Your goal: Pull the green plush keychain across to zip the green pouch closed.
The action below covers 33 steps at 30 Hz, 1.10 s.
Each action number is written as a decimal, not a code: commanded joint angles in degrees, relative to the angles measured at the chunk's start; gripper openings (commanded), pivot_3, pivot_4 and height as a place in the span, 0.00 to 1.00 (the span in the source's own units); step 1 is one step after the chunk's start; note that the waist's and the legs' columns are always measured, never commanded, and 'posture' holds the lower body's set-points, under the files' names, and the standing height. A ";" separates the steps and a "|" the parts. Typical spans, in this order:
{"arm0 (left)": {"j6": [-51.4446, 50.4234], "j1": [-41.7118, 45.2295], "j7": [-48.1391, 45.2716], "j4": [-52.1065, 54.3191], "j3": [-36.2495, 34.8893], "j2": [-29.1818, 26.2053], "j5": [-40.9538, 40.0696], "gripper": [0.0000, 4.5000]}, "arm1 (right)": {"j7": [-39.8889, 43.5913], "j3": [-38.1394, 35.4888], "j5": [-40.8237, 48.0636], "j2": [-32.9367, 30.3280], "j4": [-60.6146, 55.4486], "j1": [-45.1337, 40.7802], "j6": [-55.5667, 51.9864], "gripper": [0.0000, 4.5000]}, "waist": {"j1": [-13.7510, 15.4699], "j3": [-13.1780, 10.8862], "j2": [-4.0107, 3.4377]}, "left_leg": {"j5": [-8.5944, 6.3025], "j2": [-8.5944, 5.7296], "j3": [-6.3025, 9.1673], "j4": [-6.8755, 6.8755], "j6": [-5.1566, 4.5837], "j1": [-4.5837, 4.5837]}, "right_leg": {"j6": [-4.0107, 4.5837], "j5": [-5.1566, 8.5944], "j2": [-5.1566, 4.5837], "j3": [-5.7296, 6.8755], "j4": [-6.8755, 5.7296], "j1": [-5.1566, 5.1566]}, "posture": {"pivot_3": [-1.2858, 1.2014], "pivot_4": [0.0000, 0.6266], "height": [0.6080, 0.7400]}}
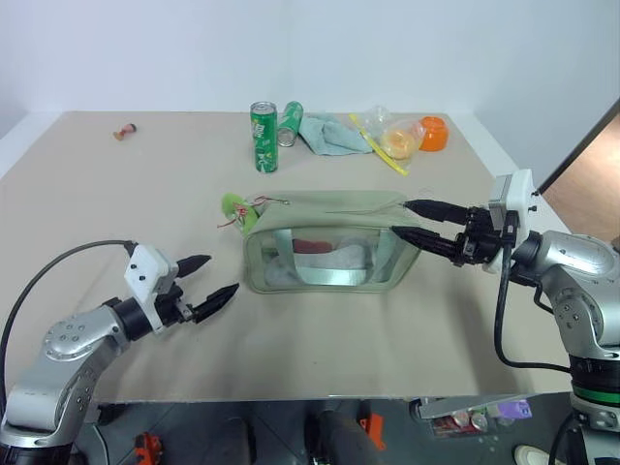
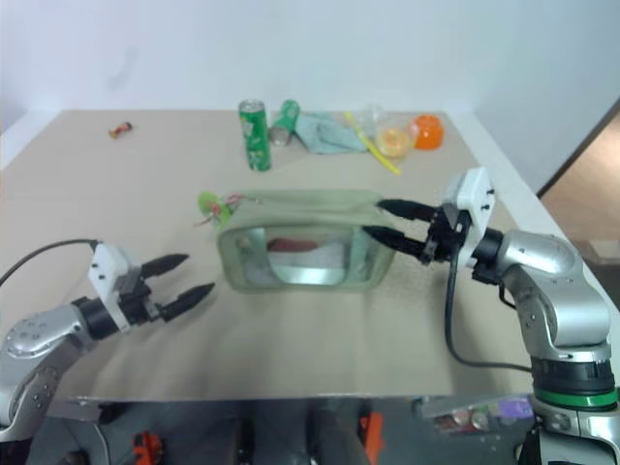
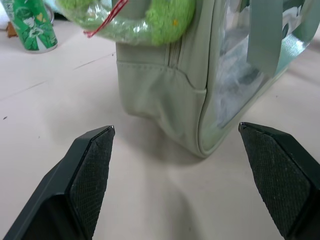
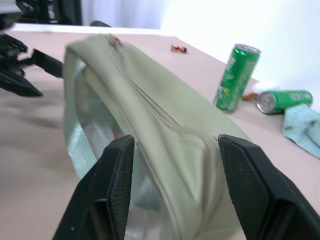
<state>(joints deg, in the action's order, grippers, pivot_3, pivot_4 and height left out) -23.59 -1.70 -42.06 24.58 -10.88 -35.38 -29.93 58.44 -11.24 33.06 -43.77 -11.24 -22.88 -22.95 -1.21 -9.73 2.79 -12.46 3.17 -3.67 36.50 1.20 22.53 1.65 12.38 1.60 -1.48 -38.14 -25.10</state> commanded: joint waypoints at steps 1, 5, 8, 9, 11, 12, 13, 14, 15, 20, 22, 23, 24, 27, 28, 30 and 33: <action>1.20 -0.04 -0.48 1.67 -0.37 -0.84 0.58 0.92 | 0.96 -1.74 0.98 -1.34 -1.09 0.89 0.01 0.21 | 0.01 0.00 0.00 | 0.00 0.00 0.00 0.01 0.00 0.00 | 0.00 0.00 0.00 0.00 0.00 0.00 | 0.52 0.24 1.00; 1.19 0.55 -0.28 1.33 -0.50 -0.53 0.72 0.92 | 2.10 -1.83 -0.48 -1.87 0.17 2.98 2.45 0.01 | -0.01 0.01 0.01 | 0.00 -0.01 -0.01 0.01 0.00 0.00 | 0.00 0.00 -0.02 0.01 0.00 0.02 | 0.52 0.24 1.00; 1.34 0.55 -0.39 1.23 -0.47 -0.51 0.92 0.92 | 2.28 -2.07 -0.04 -2.43 0.65 2.89 2.43 0.01 | -0.02 0.01 0.02 | 0.00 -0.01 0.00 0.02 0.00 -0.03 | -0.01 -0.01 0.01 0.00 0.00 0.03 | 0.52 0.24 1.00; 1.40 0.50 -0.44 1.17 -0.43 -0.52 1.00 0.92 | 2.35 -2.36 0.92 -2.59 0.66 2.57 1.50 0.01 | 0.00 0.01 0.02 | 0.00 -0.02 0.00 0.02 0.00 -0.03 | -0.01 -0.01 0.01 0.01 0.00 0.03 | 0.52 0.24 1.00; 1.49 0.44 -0.54 1.02 -0.32 -0.54 1.14 0.92 | 2.15 -2.76 2.50 -2.81 0.56 2.17 -0.40 0.13 | 0.01 0.01 0.02 | 0.00 -0.01 0.00 0.02 0.00 -0.03 | -0.01 -0.01 0.01 0.03 0.00 0.03 | 0.52 0.24 1.00; 1.51 0.38 -0.58 1.00 -0.29 -0.56 1.18 0.92 | 2.15 -2.74 2.58 -3.03 0.46 2.03 -0.57 0.20 | 0.01 0.01 0.02 | 0.00 0.00 0.00 0.02 0.00 -0.03 | -0.01 -0.01 0.01 0.04 0.00 0.04 | 0.52 0.24 1.00; 1.48 0.38 -0.65 0.99 -0.22 -0.59 1.19 0.92 | 1.87 -2.71 1.28 -3.12 0.46 1.79 1.15 0.26 | 0.01 0.01 0.02 | 0.00 0.00 0.00 0.02 0.00 -0.03 | -0.01 -0.01 0.00 0.04 0.00 0.04 | 0.52 0.24 1.00; 1.45 0.40 -0.74 0.98 -0.12 -0.62 1.20 0.92 | 1.74 -2.82 0.63 -3.18 0.41 1.53 2.17 0.34 | 0.01 0.01 0.01 | 0.00 -0.01 0.00 0.02 0.00 -0.03 | -0.01 0.00 0.00 0.02 0.00 0.03 | 0.52 0.24 1.00; 1.45 0.42 -0.87 0.92 -0.03 -0.64 1.22 0.92 | 1.43 -3.03 0.95 -3.25 0.31 1.37 1.63 0.42 | -0.01 0.01 0.01 | 0.00 -0.02 0.00 0.02 0.00 -0.02 | -0.01 0.00 0.00 0.01 0.00 0.02 | 0.52 0.24 1.00; 1.53 0.76 -1.55 0.50 0.18 -0.73 1.70 0.92 | 0.15 -4.05 1.41 -4.35 -0.13 2.05 -0.14 0.48 | 0.01 0.01 0.01 | 0.00 -0.03 0.00 0.02 0.00 -0.01 | 0.00 0.00 0.00 0.01 0.00 0.01 | 0.52 0.24 1.00; 1.59 0.97 -1.76 0.23 0.14 -0.78 1.78 0.92 | -0.11 -4.17 1.44 -4.31 -0.42 3.27 -0.19 0.48 | 0.02 0.01 0.02 | 0.00 -0.03 0.00 0.01 0.00 -0.01 | 0.00 0.00 0.00 0.02 0.00 0.01 | 0.52 0.24 1.00; 1.62 1.13 -1.81 0.07 0.14 -0.79 1.84 0.92 | -0.41 -4.16 1.65 -4.08 -0.63 3.57 -0.41 0.48 | 0.02 0.01 0.01 | 0.00 -0.03 0.00 0.01 0.00 0.00 | 0.00 0.00 0.00 0.02 0.00 0.02 | 0.52 0.24 1.00; 1.63 1.23 -1.85 -0.03 0.14 -0.78 1.89 0.92 | -0.66 -4.16 1.80 -3.88 -0.79 3.66 -0.59 0.48 | 0.01 0.01 0.02 | 0.00 -0.03 0.00 0.01 0.00 0.00 | 0.00 0.00 0.00 0.02 0.00 0.01 | 0.52 0.24 1.00; 1.58 1.62 -1.98 -0.19 0.03 -0.72 2.01 0.92 | -0.89 -3.58 1.70 -3.48 -1.26 4.15 -0.83 0.48 | -0.07 0.00 0.01 | 0.00 -0.04 0.00 0.01 0.00 -0.01 | -0.01 -0.01 0.01 -0.03 0.00 -0.01 | 0.52 0.24 1.00; 1.56 1.88 -1.86 -0.30 -0.07 -0.67 2.05 0.92 | -0.92 -3.27 1.30 -3.23 -1.09 4.39 -0.43 0.48 | -0.07 0.00 0.01 | 0.00 -0.05 0.00 0.01 0.00 -0.02 | -0.01 -0.01 0.02 -0.02 0.00 0.00 | 0.52 0.24 1.00; 1.38 2.38 -1.48 -0.38 -0.48 -0.34 1.68 0.92 | -0.85 -2.91 1.20 -2.89 -0.84 4.69 -0.40 0.48 | -0.03 0.01 0.01 | 0.00 -0.06 0.00 0.02 0.00 -0.02 | -0.01 -0.01 0.03 0.03 0.00 0.01 | 0.52 0.24 1.00; 0.67 2.95 -0.78 -0.17 -1.24 0.25 0.50 0.92 | -0.60 -2.57 1.56 -2.47 -0.68 4.59 -0.66 0.43 | -0.04 0.00 0.01 | 0.00 -0.06 0.01 0.01 0.00 -0.01 | -0.01 0.00 0.03 0.02 0.00 0.01 | 0.52 0.24 1.00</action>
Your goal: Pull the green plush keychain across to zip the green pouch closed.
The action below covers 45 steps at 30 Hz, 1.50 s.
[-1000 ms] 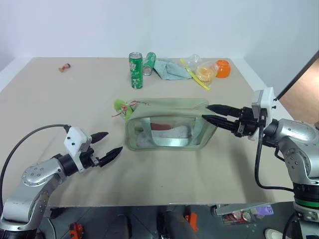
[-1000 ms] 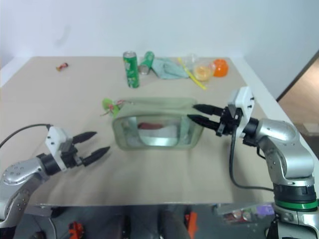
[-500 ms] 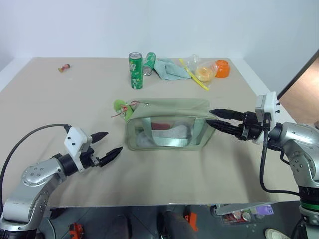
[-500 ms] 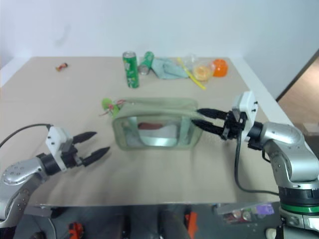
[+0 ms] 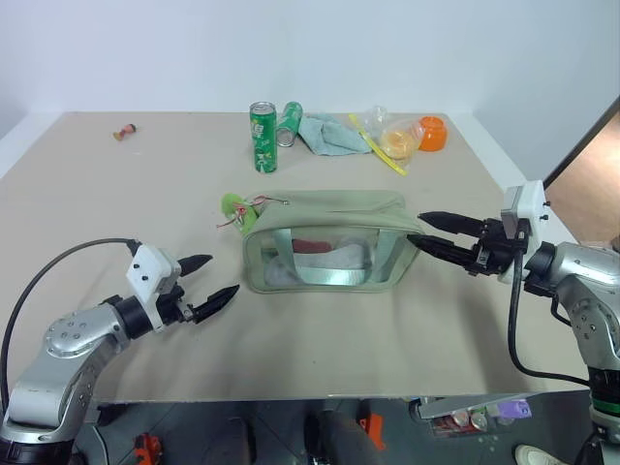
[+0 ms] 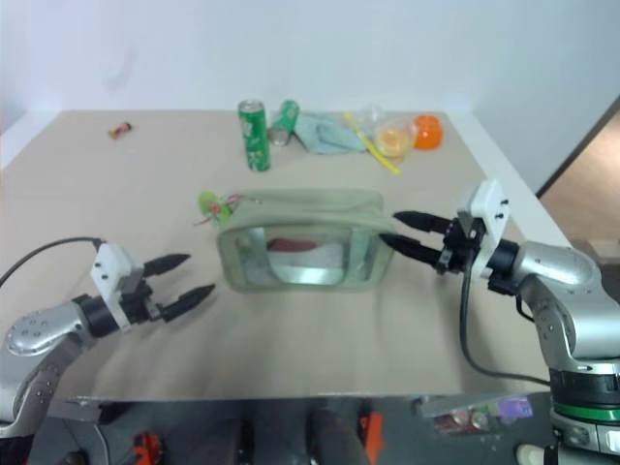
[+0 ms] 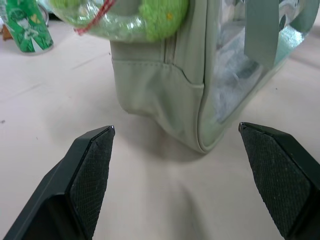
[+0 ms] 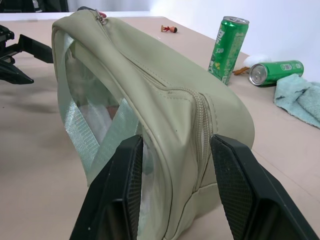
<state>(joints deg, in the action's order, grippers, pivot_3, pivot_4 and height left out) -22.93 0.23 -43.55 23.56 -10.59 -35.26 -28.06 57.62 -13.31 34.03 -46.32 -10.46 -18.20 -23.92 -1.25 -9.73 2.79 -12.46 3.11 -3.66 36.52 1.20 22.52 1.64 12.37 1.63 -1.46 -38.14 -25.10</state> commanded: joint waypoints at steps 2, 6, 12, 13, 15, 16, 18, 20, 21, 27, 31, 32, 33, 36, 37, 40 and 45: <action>-0.67 1.43 1.51 0.93 -2.33 0.45 -2.39 0.92 | 0.30 -0.33 0.97 0.53 -1.44 -0.41 0.16 0.30 | 0.00 0.00 0.00 | 0.00 0.01 0.00 0.00 0.00 0.01 | 0.00 0.00 0.00 -0.01 0.00 0.00 | 0.52 0.24 1.00; -1.68 1.56 3.31 1.01 -3.99 0.84 -3.85 0.92 | 0.28 0.20 0.57 0.86 -1.45 -0.63 0.26 0.01 | 0.00 0.00 0.00 | 0.00 0.04 0.01 0.00 0.00 0.01 | 0.00 0.00 -0.01 -0.01 0.00 0.00 | 0.52 0.24 1.00; -3.40 5.39 8.65 -1.91 -7.45 2.69 -6.05 0.92 | 0.50 0.44 -0.11 0.76 -1.01 -0.79 1.03 0.01 | 0.01 0.00 0.01 | 0.00 0.00 -0.01 0.02 0.00 0.00 | -0.01 -0.01 0.00 0.03 0.00 0.02 | 0.52 0.24 1.00; -2.92 6.67 9.15 -3.20 -7.65 2.64 -5.44 0.92 | 0.57 0.45 -0.13 0.70 -0.85 -0.89 1.09 0.01 | -0.01 0.00 0.01 | 0.00 -0.01 0.00 0.02 0.00 0.00 | -0.01 -0.01 0.03 0.03 0.00 0.03 | 0.52 0.24 1.00; -1.54 9.32 8.67 -5.94 -6.89 1.97 -3.90 0.92 | 0.85 0.67 -0.49 0.56 -0.41 -1.07 1.55 0.01 | 0.00 0.00 0.00 | 0.00 -0.02 0.00 0.02 0.00 -0.02 | -0.01 -0.01 0.06 0.03 -0.01 0.03 | 0.52 0.24 1.00; -0.68 10.68 8.12 -7.22 -6.21 1.67 -3.09 0.92 | 1.02 0.82 -0.73 0.48 -0.26 -1.13 1.77 0.01 | 0.01 0.00 0.01 | 0.00 -0.02 -0.01 0.02 0.00 -0.01 | -0.01 -0.01 0.07 0.05 -0.01 0.04 | 0.52 0.24 1.00; 0.34 14.28 7.20 -10.12 -5.13 1.50 -2.21 0.92 | 1.12 0.92 -1.00 0.60 -0.14 -1.30 2.08 0.01 | 0.01 0.00 0.01 | 0.00 0.00 -0.02 0.02 0.00 -0.01 | -0.01 -0.01 0.09 0.06 -0.01 0.04 | 0.52 0.24 1.00; 1.11 17.01 6.13 -12.55 -4.44 1.42 -1.63 0.92 | 1.09 0.99 -1.11 0.78 -0.07 -1.42 2.35 0.01 | -0.01 0.00 0.02 | 0.00 -0.02 -0.02 0.02 0.00 0.01 | -0.01 -0.01 0.07 0.07 -0.01 0.04 | 0.52 0.24 1.00; 1.66 19.00 5.00 -14.23 -3.75 1.39 -1.31 0.92 | 1.09 1.04 -1.22 0.86 -0.03 -1.45 2.57 0.01 | -0.02 0.00 0.02 | 0.00 -0.02 -0.03 0.02 0.00 0.00 | -0.01 -0.01 0.08 0.05 0.00 0.05 | 0.52 0.24 1.00; 0.91 27.81 -2.88 -21.28 0.68 1.47 -2.01 0.92 | 1.00 0.92 -2.16 1.09 0.18 -1.06 4.10 0.01 | -0.07 0.00 0.02 | 0.00 -0.08 -0.05 0.02 0.00 0.04 | -0.01 -0.01 0.08 0.05 0.00 0.04 | 0.52 0.24 1.00; 1.66 31.05 -6.34 -26.01 1.77 1.52 -1.27 0.92 | 0.97 0.62 -2.53 1.22 0.33 -0.69 4.84 0.01 | -0.12 0.00 0.02 | 0.00 -0.05 -0.06 0.02 0.00 0.02 | -0.02 -0.01 0.07 0.01 0.00 0.03 | 0.52 0.24 1.00; 1.63 31.96 -7.48 -27.28 2.12 1.51 -1.20 0.92 | 1.01 0.49 -2.65 1.22 0.43 -0.52 5.13 0.01 | -0.09 0.00 0.01 | 0.00 -0.05 -0.06 0.02 0.00 0.03 | -0.02 -0.01 0.07 0.03 0.00 0.03 | 0.52 0.24 1.00; 2.07 32.90 -8.37 -28.75 2.52 1.53 -0.73 0.92 | 1.12 0.31 -2.71 1.19 0.58 -0.31 5.42 0.01 | -0.04 0.00 0.02 | 0.00 -0.05 -0.05 0.02 0.00 0.04 | -0.02 -0.01 0.07 0.05 0.00 0.04 | 0.52 0.24 1.00; 2.58 34.31 -10.48 -31.20 3.05 1.60 -0.22 0.92 | 1.35 0.03 -2.80 1.10 0.90 0.10 6.01 0.01 | 0.00 0.00 0.02 | 0.01 -0.07 -0.04 0.03 0.01 0.06 | -0.02 -0.01 0.07 0.09 0.00 0.04 | 0.52 0.24 1.00; 2.22 34.85 -11.52 -31.81 3.25 1.58 -0.52 0.86 | 1.41 -0.06 -2.79 1.03 0.99 0.26 6.19 0.00 | -0.01 0.00 0.02 | 0.01 -0.08 -0.04 0.04 0.01 0.05 | -0.02 -0.01 0.06 0.09 0.00 0.05 | 0.52 0.24 1.00; 2.55 36.16 -13.31 -33.43 3.59 1.60 -0.51 0.65 | 1.53 -0.18 -2.73 0.88 1.20 0.61 6.65 0.00 | -0.04 0.00 0.02 | 0.00 -0.10 -0.05 0.04 0.01 0.06 | -0.03 -0.02 0.06 0.05 0.00 0.04 | 0.52 0.24 1.00; 4.56 38.46 -15.15 -35.61 3.38 1.96 -0.02 0.27 | 1.62 -0.26 -2.79 0.66 1.27 1.31 7.31 0.00 | 0.01 0.00 0.02 | 0.01 -0.10 -0.02 0.05 0.01 0.07 | -0.04 -0.02 0.05 0.11 0.00 0.06 | 0.52 0.24 1.00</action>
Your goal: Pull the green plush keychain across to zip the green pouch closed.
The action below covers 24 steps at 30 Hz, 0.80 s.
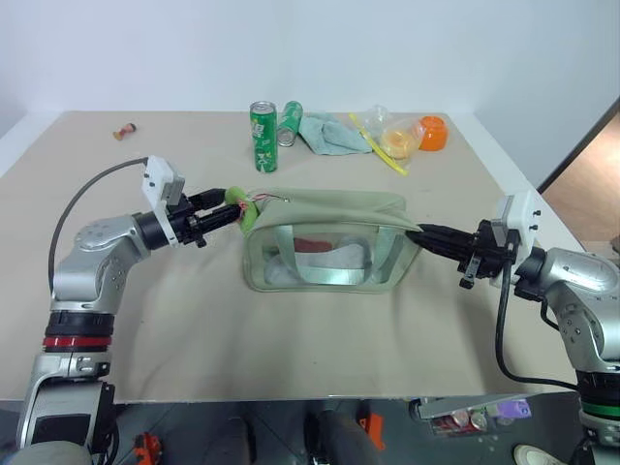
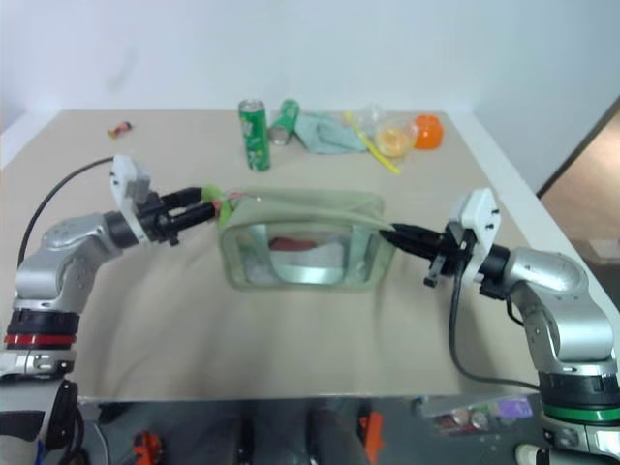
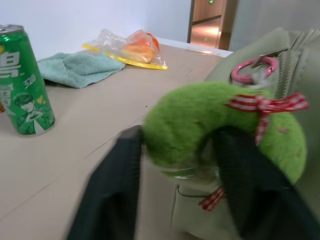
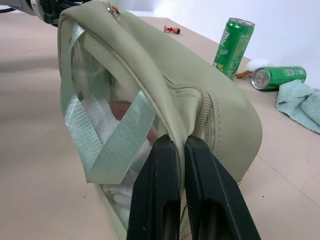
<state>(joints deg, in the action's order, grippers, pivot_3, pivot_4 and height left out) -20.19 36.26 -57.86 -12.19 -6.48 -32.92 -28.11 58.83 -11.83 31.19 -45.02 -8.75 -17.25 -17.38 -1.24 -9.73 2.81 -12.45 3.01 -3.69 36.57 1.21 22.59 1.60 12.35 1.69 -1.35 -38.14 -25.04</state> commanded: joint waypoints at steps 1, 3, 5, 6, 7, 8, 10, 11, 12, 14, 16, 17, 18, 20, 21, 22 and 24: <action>1.80 2.71 -1.03 0.10 -0.94 -0.43 -0.09 0.18 | 0.43 -1.76 0.10 -0.67 -0.49 0.46 0.83 0.00 | 0.00 0.00 0.00 | 0.00 0.00 0.00 0.00 0.00 0.00 | 0.00 0.00 -0.01 0.00 0.00 0.01 | 0.52 0.24 1.00; 1.46 3.20 -1.48 0.63 -1.32 -0.76 -0.51 0.03 | 0.42 -1.77 0.18 -0.75 -0.56 0.61 0.89 0.00 | -0.01 0.00 0.00 | 0.00 0.00 -0.01 0.01 0.00 -0.01 | -0.01 -0.01 -0.02 -0.01 0.00 0.01 | 0.52 0.24 1.00; 0.72 4.09 -1.70 1.46 -1.99 -1.15 -1.25 0.01 | 0.41 -1.79 0.22 -0.87 -0.61 0.75 0.90 0.00 | -0.02 0.00 0.00 | 0.00 0.00 -0.01 0.01 0.00 -0.01 | -0.01 -0.01 -0.01 -0.01 0.00 0.01 | 0.52 0.24 1.00; 0.23 4.69 -1.67 1.72 -2.33 -1.36 -1.58 0.01 | 0.41 -1.80 0.24 -0.94 -0.65 0.78 0.84 0.00 | -0.02 0.00 0.00 | 0.00 -0.01 -0.02 0.01 0.00 -0.01 | -0.01 -0.01 -0.02 -0.01 0.00 0.01 | 0.52 0.24 1.00; -0.39 5.30 -1.95 2.26 -2.45 -1.70 -1.96 0.01 | 0.44 -1.78 0.21 -1.04 -0.68 0.82 0.78 0.00 | -0.01 0.00 0.00 | 0.00 -0.01 -0.01 0.01 0.00 0.00 | -0.01 -0.01 -0.02 -0.01 0.00 0.01 | 0.52 0.24 1.00; -0.92 5.87 -2.21 2.79 -2.50 -1.96 -2.32 0.01 | 0.46 -1.74 0.17 -1.14 -0.69 0.82 0.73 0.00 | -0.01 0.00 0.00 | 0.00 -0.01 0.00 0.02 0.00 0.01 | -0.01 -0.01 -0.02 0.00 0.00 0.01 | 0.52 0.24 1.00; -1.79 6.73 -2.35 3.58 -2.40 -2.29 -2.86 0.01 | 0.45 -1.72 0.18 -1.25 -0.67 0.79 0.64 0.00 | -0.02 0.00 0.00 | 0.00 -0.01 0.01 0.03 0.00 0.02 | -0.01 -0.01 -0.01 0.01 0.00 0.01 | 0.52 0.24 1.00; -2.37 7.40 -2.95 4.44 -1.88 -2.62 -3.15 0.01 | 0.38 -1.68 0.21 -1.29 -0.68 0.68 0.52 0.00 | -0.03 0.00 0.00 | 0.00 -0.02 0.00 0.03 0.01 0.02 | -0.02 -0.01 -0.02 0.00 0.00 0.01 | 0.52 0.24 1.00; -2.86 8.19 -3.57 5.45 -1.07 -2.91 -3.28 0.01 | 0.36 -1.60 0.19 -1.33 -0.61 0.51 0.47 0.00 | -0.03 0.00 0.00 | 0.00 -0.02 0.00 0.03 0.01 0.01 | -0.02 -0.01 -0.01 -0.01 0.00 0.01 | 0.52 0.24 1.00; -4.03 10.25 -4.35 7.26 0.05 -2.73 -3.91 0.01 | 0.16 -1.39 0.28 -1.33 -0.61 0.01 0.10 0.00 | 0.00 0.00 0.00 | 0.00 -0.04 0.02 0.03 0.01 0.03 | -0.03 0.00 0.00 0.02 0.00 0.01 | 0.52 0.24 1.00; -5.36 11.77 -5.23 8.44 0.98 -2.35 -4.31 0.01 | 0.05 -1.14 0.26 -1.33 -0.65 -0.39 -0.13 0.00 | 0.02 0.00 0.00 | 0.01 -0.08 0.02 0.04 0.01 0.04 | -0.04 0.00 0.00 0.03 0.00 0.01 | 0.52 0.24 1.00; -6.02 12.33 -5.65 8.91 1.54 -2.20 -4.49 0.01 | 0.03 -1.06 0.23 -1.32 -0.64 -0.53 -0.21 0.00 | 0.00 0.00 0.00 | 0.01 -0.09 0.01 0.05 0.01 0.04 | -0.06 0.00 0.00 0.01 0.00 0.02 | 0.52 0.24 1.00; -6.64 12.91 -6.25 9.38 2.37 -2.02 -4.65 0.01 | 0.00 -0.99 0.19 -1.28 -0.61 -0.66 -0.27 0.00 | -0.03 0.00 0.00 | 0.01 -0.10 0.00 0.05 0.01 0.04 | -0.07 -0.01 0.00 -0.01 0.00 0.02 | 0.52 0.24 1.00; -6.87 14.04 -6.92 9.64 3.82 -1.37 -4.30 0.01 | -0.07 -0.85 0.13 -1.17 -0.55 -0.92 -0.38 0.00 | -0.06 0.00 0.00 | 0.01 -0.10 -0.01 0.05 0.01 0.02 | -0.08 -0.01 0.00 -0.05 0.00 0.02 | 0.52 0.24 1.00; -6.70 14.73 -7.37 9.20 4.73 -1.00 -3.74 0.01 | -0.11 -0.77 0.07 -1.10 -0.52 -1.05 -0.42 0.00 | -0.06 0.00 0.00 | 0.01 -0.10 -0.01 0.05 0.01 0.02 | -0.09 -0.01 0.00 -0.06 0.00 0.02 | 0.52 0.24 1.00; -6.27 15.41 -7.83 8.41 5.64 -0.68 -3.02 0.01 | -0.13 -0.67 0.03 -1.02 -0.50 -1.18 -0.47 0.00 | -0.05 0.00 0.00 | 0.01 -0.10 -0.01 0.05 0.01 0.02 | -0.09 -0.01 0.01 -0.05 -0.01 0.02 | 0.52 0.24 1.00; -5.91 16.48 -9.07 7.09 7.22 -0.41 -2.05 0.01 | -0.19 -0.53 -0.05 -0.90 -0.48 -1.37 -0.56 0.00 | -0.04 0.00 0.00 | 0.01 -0.10 0.02 0.06 0.01 0.03 | -0.08 -0.01 0.03 -0.02 -0.01 0.01 | 0.52 0.24 1.00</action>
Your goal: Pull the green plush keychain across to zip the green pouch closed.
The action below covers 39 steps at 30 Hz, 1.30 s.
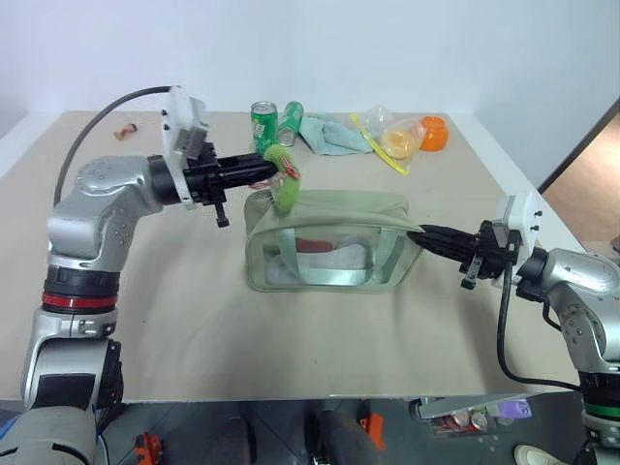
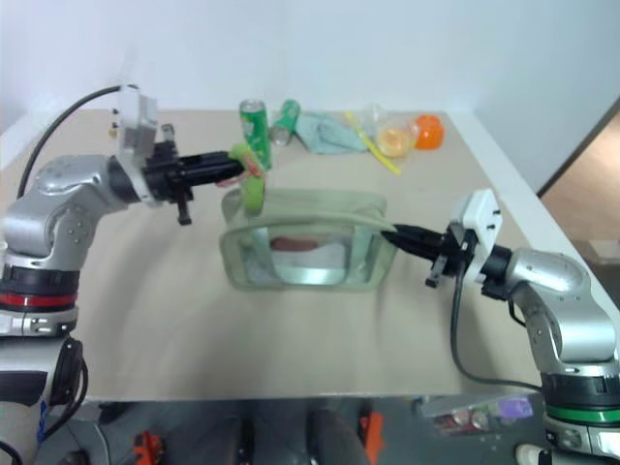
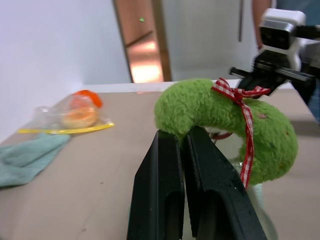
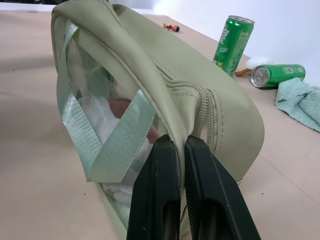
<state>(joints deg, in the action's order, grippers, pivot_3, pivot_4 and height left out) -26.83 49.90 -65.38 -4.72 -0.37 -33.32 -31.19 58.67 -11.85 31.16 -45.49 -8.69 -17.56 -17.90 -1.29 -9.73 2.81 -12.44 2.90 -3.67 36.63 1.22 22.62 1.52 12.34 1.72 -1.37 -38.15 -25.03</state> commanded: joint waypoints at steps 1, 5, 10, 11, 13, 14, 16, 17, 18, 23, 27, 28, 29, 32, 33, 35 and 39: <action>0.75 3.24 -2.18 -0.76 1.73 0.01 1.38 0.01 | -0.06 -0.47 -0.07 -0.38 -0.53 -1.13 -0.06 0.00 | -0.02 0.00 0.00 | 0.00 0.00 0.00 0.00 0.00 0.00 | 0.00 0.00 0.01 0.00 0.00 0.00 | 0.52 0.24 1.00; 0.37 4.69 -4.10 -2.32 4.55 -0.65 3.98 0.01 | -0.15 -0.44 -0.12 -0.24 -0.64 -1.09 -0.11 0.00 | -0.04 0.00 0.00 | 0.00 0.01 -0.01 -0.01 0.00 0.01 | 0.00 0.00 0.04 -0.02 0.00 -0.02 | 0.52 0.24 1.00; 1.96 5.91 -5.97 -4.64 5.28 -0.46 5.89 0.01 | -0.33 -0.55 -0.18 -0.18 -0.75 -0.84 -0.13 0.00 | -0.04 0.00 0.00 | 0.00 0.00 -0.02 0.00 0.00 0.01 | 0.00 0.01 0.03 -0.03 0.00 -0.02 | 0.52 0.24 1.00; 2.92 6.08 -6.55 -5.10 5.40 -0.34 6.41 0.01 | -0.34 -0.55 -0.20 -0.17 -0.78 -0.78 -0.10 0.00 | -0.03 0.00 0.00 | 0.00 0.00 -0.02 0.00 0.00 0.01 | 0.00 0.00 0.03 -0.03 0.00 -0.02 | 0.52 0.24 1.00; 4.52 6.38 -7.38 -6.01 5.70 -0.29 7.57 0.15 | -0.36 -0.51 -0.21 -0.15 -0.79 -0.75 -0.09 0.00 | -0.03 0.00 0.00 | 0.00 -0.01 -0.01 0.00 0.00 0.01 | 0.00 0.00 0.03 -0.02 0.00 -0.01 | 0.52 0.24 1.00; 4.68 6.56 -7.75 -6.35 5.65 -0.20 7.70 0.21 | -0.38 -0.50 -0.22 -0.11 -0.79 -0.76 -0.04 0.00 | -0.03 0.00 0.00 | 0.00 -0.01 -0.02 0.00 0.00 0.01 | 0.00 0.01 0.03 -0.02 0.00 -0.02 | 0.52 0.24 1.00; 4.54 7.16 -8.64 -6.79 5.46 -0.21 7.68 0.37 | -0.42 -0.45 -0.23 -0.02 -0.80 -0.81 0.01 0.00 | -0.03 0.00 0.00 | 0.00 -0.01 -0.02 0.00 0.00 0.01 | 0.00 0.01 0.03 -0.03 0.00 -0.02 | 0.52 0.24 1.00; 4.02 7.43 -8.98 -6.90 5.20 -0.19 7.33 0.43 | -0.44 -0.43 -0.22 0.02 -0.82 -0.82 0.01 0.00 | -0.03 0.00 0.00 | 0.00 -0.01 -0.02 0.00 0.00 0.01 | 0.00 0.01 0.03 -0.03 0.00 -0.02 | 0.52 0.24 1.00; 3.57 7.67 -9.24 -6.98 4.98 -0.25 7.07 0.52 | -0.46 -0.41 -0.20 0.06 -0.85 -0.83 0.00 0.00 | -0.03 0.00 0.00 | 0.00 -0.01 -0.01 0.00 0.00 0.02 | 0.00 0.01 0.03 -0.02 0.00 -0.02 | 0.52 0.24 1.00; 2.22 8.46 -10.77 -7.31 4.56 -1.70 7.25 0.91 | -0.42 -0.24 -0.25 0.30 -0.81 -0.89 0.18 0.00 | -0.07 0.00 0.00 | 0.00 -0.01 -0.01 0.01 0.00 0.02 | 0.00 0.01 0.04 -0.02 0.00 -0.02 | 0.52 0.24 1.00; 1.34 8.23 -10.94 -6.62 4.02 -2.72 6.91 0.99 | -0.16 -0.13 -0.34 0.42 -0.68 -0.84 0.46 0.00 | -0.07 0.00 0.00 | 0.00 0.01 0.01 0.00 0.00 0.02 | 0.00 0.01 0.06 -0.01 -0.01 -0.02 | 0.52 0.24 1.00; 1.08 8.05 -10.92 -6.35 3.78 -3.09 6.80 0.99 | -0.06 -0.10 -0.37 0.44 -0.62 -0.84 0.53 0.00 | -0.07 0.00 0.00 | 0.00 0.01 0.03 0.00 0.00 0.02 | 0.00 0.01 0.06 0.01 -0.01 -0.02 | 0.52 0.24 1.00; 0.34 7.80 -10.65 -5.96 3.20 -3.56 6.40 0.99 | 0.04 -0.07 -0.42 0.45 -0.55 -0.82 0.63 0.00 | -0.08 0.00 0.00 | 0.00 0.01 0.02 0.01 0.00 0.02 | 0.00 0.01 0.06 0.01 -0.01 -0.02 | 0.52 0.24 1.00; -1.43 6.28 -9.44 -4.48 1.13 -5.26 5.41 0.99 | 0.38 -0.09 -0.55 0.48 -0.26 -0.76 0.96 0.00 | -0.15 0.00 0.00 | 0.00 0.02 0.00 0.01 0.00 0.02 | 0.00 0.01 0.06 -0.02 -0.01 -0.03 | 0.52 0.24 1.00; -2.47 5.19 -8.84 -3.66 0.08 -6.01 4.72 0.99 | 0.48 -0.12 -0.58 0.47 -0.13 -0.74 1.08 0.00 | -0.19 0.00 -0.01 | 0.00 0.02 0.00 0.01 0.00 0.02 | 0.00 0.01 0.06 -0.03 -0.01 -0.03 | 0.52 0.24 1.00; -4.23 1.95 -7.33 -1.15 -2.30 -7.54 3.41 0.99 | 0.69 -0.17 -0.68 0.41 0.13 -0.64 1.35 0.00 | -0.30 0.00 -0.01 | 0.00 0.07 0.01 -0.02 0.00 0.00 | 0.00 0.01 0.02 -0.07 -0.01 -0.04 | 0.52 0.24 1.00; -7.71 -5.84 -3.68 5.43 -7.35 -9.64 0.06 0.99 | 1.09 -0.24 -0.74 0.24 0.48 -0.48 1.61 0.00 | -0.30 0.00 -0.01 | 0.00 0.11 0.03 -0.02 0.00 0.00 | 0.01 0.01 -0.06 -0.02 -0.01 -0.04 | 0.52 0.24 1.00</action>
<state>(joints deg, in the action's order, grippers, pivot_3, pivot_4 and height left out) -33.68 44.76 -70.35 -3.37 -4.55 -41.64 -29.22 59.53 -11.37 30.54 -44.89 -7.99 -18.06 -16.78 -1.59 -9.73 2.80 -12.43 3.01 -3.65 36.63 1.23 22.65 1.52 12.35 1.65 -1.33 -38.15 -25.08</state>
